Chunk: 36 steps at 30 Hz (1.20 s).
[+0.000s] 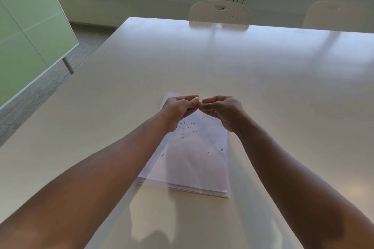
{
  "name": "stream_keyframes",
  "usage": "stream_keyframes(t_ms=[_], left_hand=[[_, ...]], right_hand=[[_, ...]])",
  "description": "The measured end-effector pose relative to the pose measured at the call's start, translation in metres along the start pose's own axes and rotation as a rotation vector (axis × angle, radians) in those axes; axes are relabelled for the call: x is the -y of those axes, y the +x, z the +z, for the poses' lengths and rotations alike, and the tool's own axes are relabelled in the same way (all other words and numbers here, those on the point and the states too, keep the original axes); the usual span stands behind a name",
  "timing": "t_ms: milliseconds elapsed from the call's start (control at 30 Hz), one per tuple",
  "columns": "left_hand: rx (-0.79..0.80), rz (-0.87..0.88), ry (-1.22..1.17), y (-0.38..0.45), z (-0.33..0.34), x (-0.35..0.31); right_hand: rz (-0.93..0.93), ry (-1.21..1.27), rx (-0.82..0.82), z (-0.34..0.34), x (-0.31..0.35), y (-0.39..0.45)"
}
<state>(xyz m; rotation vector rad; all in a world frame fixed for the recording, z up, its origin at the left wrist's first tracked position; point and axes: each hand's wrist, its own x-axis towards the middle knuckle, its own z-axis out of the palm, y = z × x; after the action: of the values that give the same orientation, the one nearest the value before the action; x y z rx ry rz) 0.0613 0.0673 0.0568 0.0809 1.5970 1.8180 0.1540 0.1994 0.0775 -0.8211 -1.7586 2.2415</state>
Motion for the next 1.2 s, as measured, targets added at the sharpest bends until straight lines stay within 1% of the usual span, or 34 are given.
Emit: stream_keyframes(t_ms=[133,333,500,700,767,867,933,1033,1200], left_hand=[[-0.045,-0.028,-0.070,0.001,0.003,0.000],[-0.087,0.020,-0.025,0.000,0.001,-0.003],[-0.100,0.056,0.026,0.001,0.002,-0.001],[-0.116,0.108,0.172,0.005,0.002,0.003],[-0.147,0.145,0.234,0.006,0.002,0.004],[-0.232,0.232,0.330,0.006,0.005,0.006],[-0.259,0.277,0.355,0.005,0.008,0.006],[-0.265,0.278,0.379,0.002,0.011,0.005],[-0.304,0.297,0.549,0.001,0.008,0.007]], right_hand=[[-0.034,-0.100,-0.044,0.003,-0.001,0.001],[-0.054,-0.180,-0.105,0.003,-0.003,0.003],[-0.077,-0.192,-0.051,0.002,-0.006,0.004],[-0.115,-0.323,-0.102,0.003,-0.011,0.009],[-0.149,-0.413,-0.137,0.006,-0.012,0.010],[-0.202,-0.471,-0.167,0.009,-0.014,0.010],[-0.228,-0.499,-0.215,0.009,-0.012,0.012],[-0.254,-0.515,-0.337,-0.001,-0.004,0.018],[-0.271,-0.572,-0.548,-0.029,0.011,0.029]])
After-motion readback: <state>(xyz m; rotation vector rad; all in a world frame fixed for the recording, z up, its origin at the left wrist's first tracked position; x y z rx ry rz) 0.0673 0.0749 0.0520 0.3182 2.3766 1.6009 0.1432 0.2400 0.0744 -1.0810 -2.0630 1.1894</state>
